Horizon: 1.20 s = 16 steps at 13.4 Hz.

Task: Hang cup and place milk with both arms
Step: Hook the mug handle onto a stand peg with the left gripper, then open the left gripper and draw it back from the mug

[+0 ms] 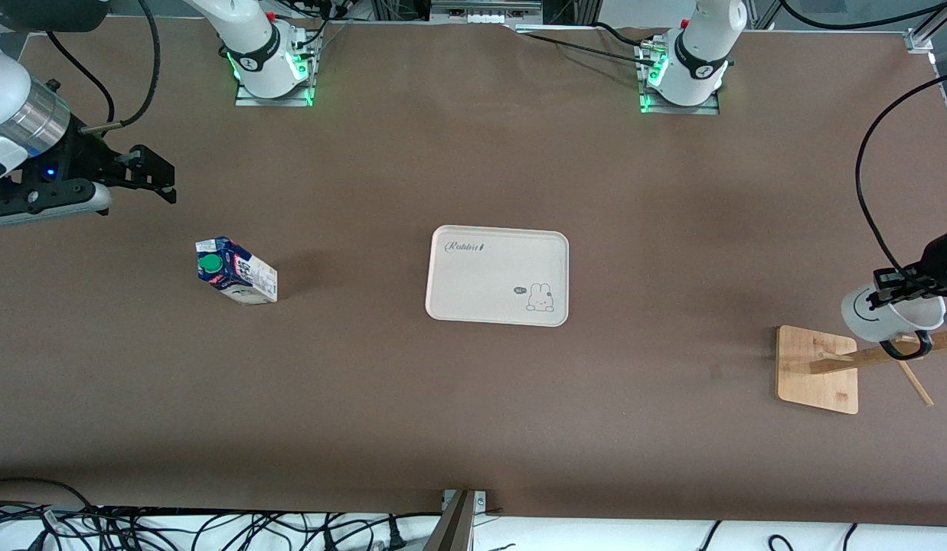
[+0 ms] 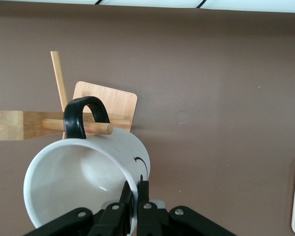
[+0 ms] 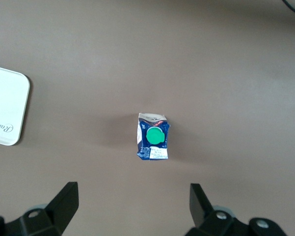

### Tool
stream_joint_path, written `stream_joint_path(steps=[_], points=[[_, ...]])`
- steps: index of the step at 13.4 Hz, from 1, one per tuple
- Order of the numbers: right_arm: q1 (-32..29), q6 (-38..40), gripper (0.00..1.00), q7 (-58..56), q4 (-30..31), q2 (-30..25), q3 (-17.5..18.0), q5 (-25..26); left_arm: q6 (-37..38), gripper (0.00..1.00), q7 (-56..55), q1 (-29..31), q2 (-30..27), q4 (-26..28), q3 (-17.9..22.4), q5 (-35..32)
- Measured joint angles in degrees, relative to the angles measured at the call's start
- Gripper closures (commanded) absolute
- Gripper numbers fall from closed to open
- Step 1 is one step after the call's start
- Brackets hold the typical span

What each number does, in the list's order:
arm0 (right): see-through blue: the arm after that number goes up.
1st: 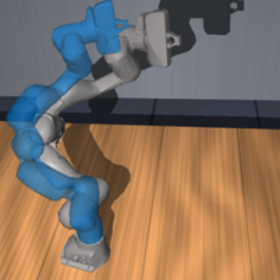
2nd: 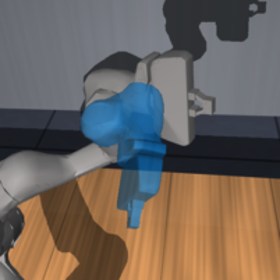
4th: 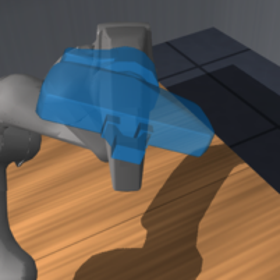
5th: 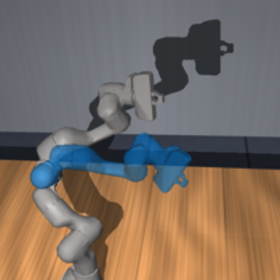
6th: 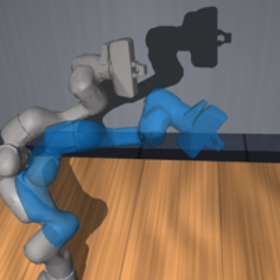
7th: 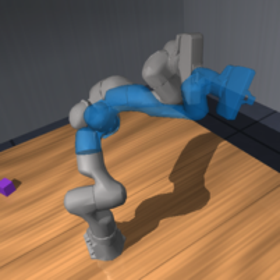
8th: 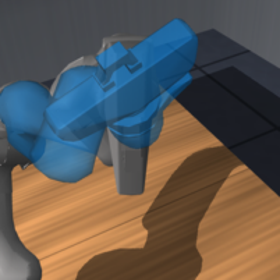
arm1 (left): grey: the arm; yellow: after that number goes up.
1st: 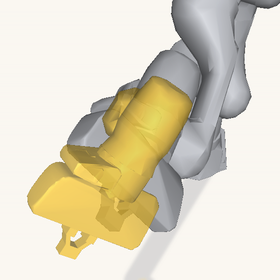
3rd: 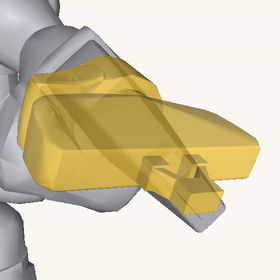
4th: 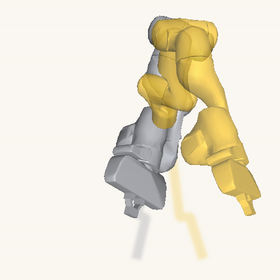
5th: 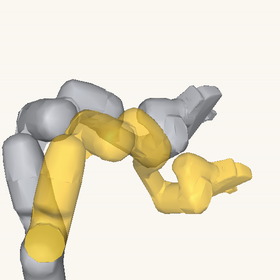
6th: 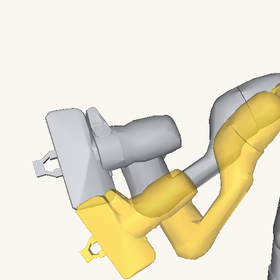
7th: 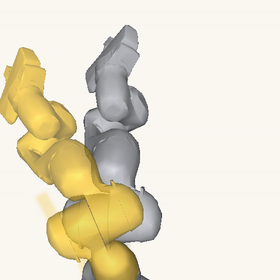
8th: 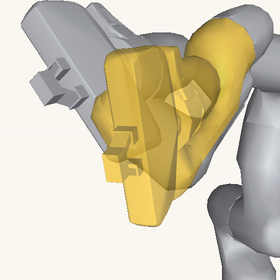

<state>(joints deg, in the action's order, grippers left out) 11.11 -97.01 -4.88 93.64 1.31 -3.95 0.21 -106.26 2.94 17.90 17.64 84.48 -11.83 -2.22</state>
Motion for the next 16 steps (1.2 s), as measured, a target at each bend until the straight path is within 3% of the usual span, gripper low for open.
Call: stream_joint_path(steps=[6, 11, 16], points=[[1.27, -1.11, 0.00, 0.00, -0.05, 0.00, 0.07, 0.04, 2.94, 0.00, 0.43, 0.69, 0.13, -0.05, -1.00, 0.88], [1.47, -1.17, 0.00, 0.00, -0.06, 0.00, 0.09, 0.04, 10.83, 0.00, 0.22, 0.41, -3.47, -0.29, -6.67, 0.93], [1.66, -1.17, 0.00, 0.00, -0.10, -0.01, 0.09, 0.04, 12.19, 0.00, -0.68, -0.03, -5.13, 0.36, -12.02, 0.92]])
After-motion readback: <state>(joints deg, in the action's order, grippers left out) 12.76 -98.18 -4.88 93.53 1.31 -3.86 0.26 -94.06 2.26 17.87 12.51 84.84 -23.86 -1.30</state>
